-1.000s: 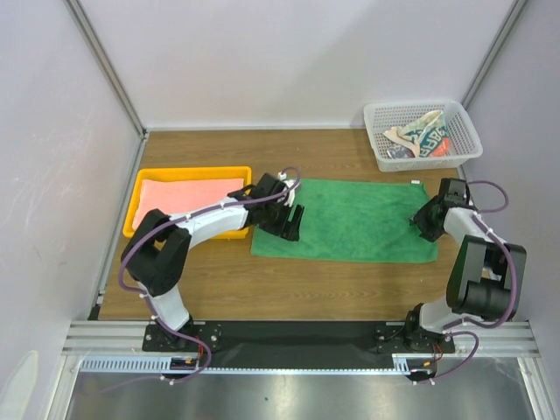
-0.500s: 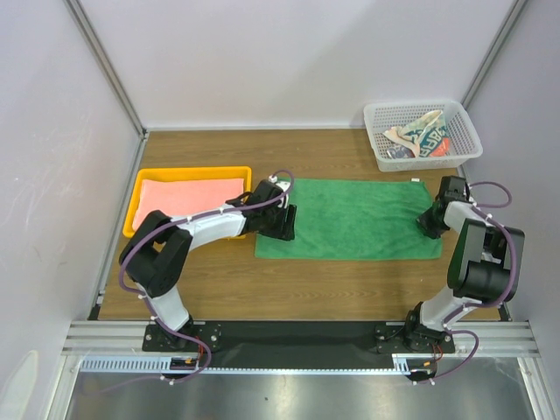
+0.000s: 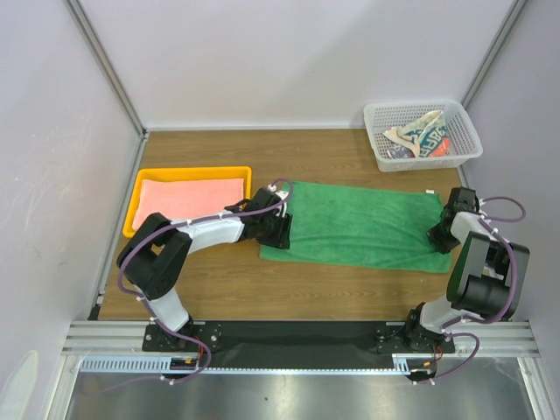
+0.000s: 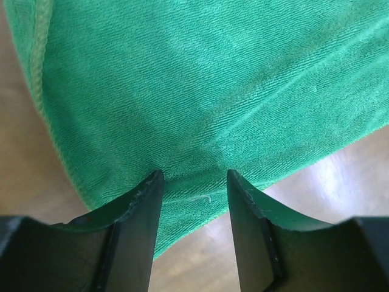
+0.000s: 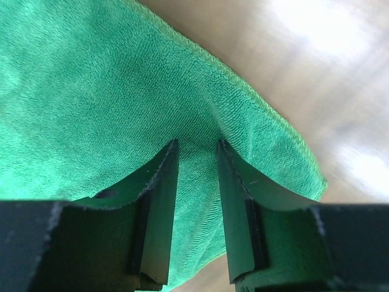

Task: Fold and stack the towels
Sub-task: Flatten out the crumpled towel

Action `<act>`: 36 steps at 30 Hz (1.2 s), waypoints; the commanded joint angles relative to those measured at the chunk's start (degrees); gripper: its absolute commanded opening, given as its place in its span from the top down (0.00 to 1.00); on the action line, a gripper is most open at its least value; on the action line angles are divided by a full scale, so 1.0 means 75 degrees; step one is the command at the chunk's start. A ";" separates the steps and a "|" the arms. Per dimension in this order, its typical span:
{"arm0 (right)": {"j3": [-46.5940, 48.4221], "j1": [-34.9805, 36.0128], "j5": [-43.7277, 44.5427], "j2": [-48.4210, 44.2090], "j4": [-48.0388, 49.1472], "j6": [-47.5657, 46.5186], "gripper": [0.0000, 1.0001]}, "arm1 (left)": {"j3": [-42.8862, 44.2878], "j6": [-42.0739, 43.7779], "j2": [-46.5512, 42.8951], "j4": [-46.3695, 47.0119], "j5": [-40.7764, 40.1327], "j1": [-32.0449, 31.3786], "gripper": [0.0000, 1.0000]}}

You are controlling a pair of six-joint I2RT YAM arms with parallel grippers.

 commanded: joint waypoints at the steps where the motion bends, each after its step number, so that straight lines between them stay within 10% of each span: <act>1: -0.0338 -0.0223 0.0558 -0.0600 -0.0663 -0.0178 0.62 | -0.0498 0.0115 -0.0268 -0.1085 0.0803 -0.0525 0.48; 14: -0.0047 -0.0634 -0.1128 -0.2041 -0.0664 -0.0882 0.59 | -0.0184 0.0525 -0.0949 -0.2397 0.0769 -0.1699 0.52; 23: 0.1092 0.0315 -0.1833 -0.2501 -0.0371 -0.0941 0.51 | 0.2394 0.0796 -0.0492 -0.2797 -0.0191 -0.0306 0.28; 36: 0.0529 0.1077 -0.1985 -0.1868 0.0556 -0.0601 0.50 | 0.3194 -0.0093 0.0880 -0.2634 -0.2185 0.0375 0.34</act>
